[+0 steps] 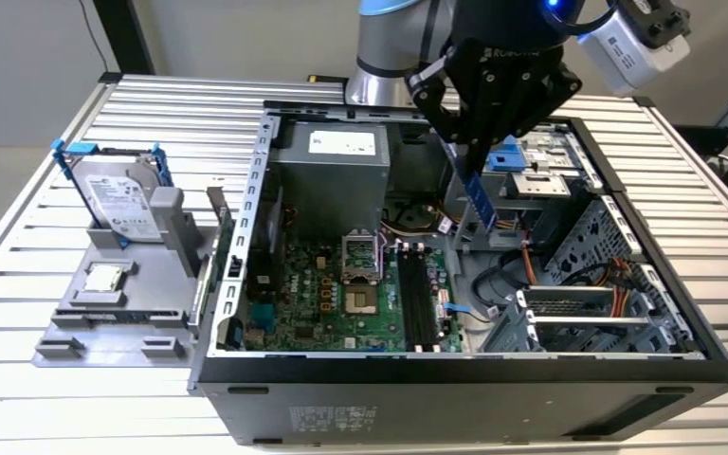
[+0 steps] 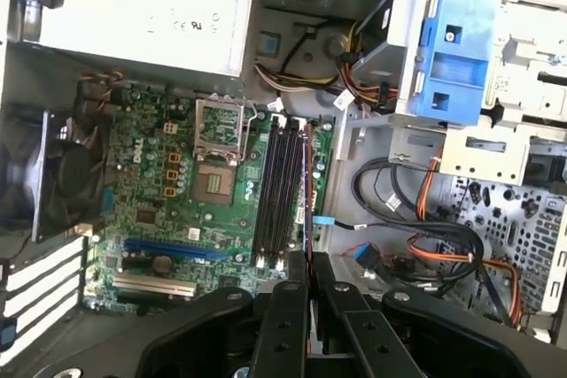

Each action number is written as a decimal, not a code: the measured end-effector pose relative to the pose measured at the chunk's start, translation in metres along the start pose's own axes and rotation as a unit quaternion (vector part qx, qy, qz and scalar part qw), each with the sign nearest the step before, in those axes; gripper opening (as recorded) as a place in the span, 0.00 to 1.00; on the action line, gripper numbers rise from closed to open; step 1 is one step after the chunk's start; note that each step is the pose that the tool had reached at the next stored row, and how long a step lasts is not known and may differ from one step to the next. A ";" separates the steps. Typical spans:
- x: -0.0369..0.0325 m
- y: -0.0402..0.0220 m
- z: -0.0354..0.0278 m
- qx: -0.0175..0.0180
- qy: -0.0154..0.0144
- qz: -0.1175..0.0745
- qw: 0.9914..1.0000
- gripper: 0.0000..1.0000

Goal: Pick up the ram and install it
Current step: 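Insert the ram into the slot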

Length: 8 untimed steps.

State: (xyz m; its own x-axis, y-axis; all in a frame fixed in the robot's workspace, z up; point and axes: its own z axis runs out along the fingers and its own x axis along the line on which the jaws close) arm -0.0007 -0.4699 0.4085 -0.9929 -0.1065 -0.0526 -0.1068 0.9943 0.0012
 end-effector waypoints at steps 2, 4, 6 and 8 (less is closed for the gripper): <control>0.0000 0.0000 0.0000 0.000 0.000 0.001 1.000 0.00; 0.0000 0.0000 0.0000 0.000 0.000 0.000 1.000 0.00; 0.0000 0.0000 0.0001 0.000 0.000 0.000 1.000 0.00; 0.0000 0.0001 0.0015 0.000 0.000 0.000 1.000 0.00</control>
State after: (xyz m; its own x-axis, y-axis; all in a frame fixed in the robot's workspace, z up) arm -0.0007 -0.4698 0.4070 -0.9929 -0.1069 -0.0527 -0.1071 0.9942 0.0013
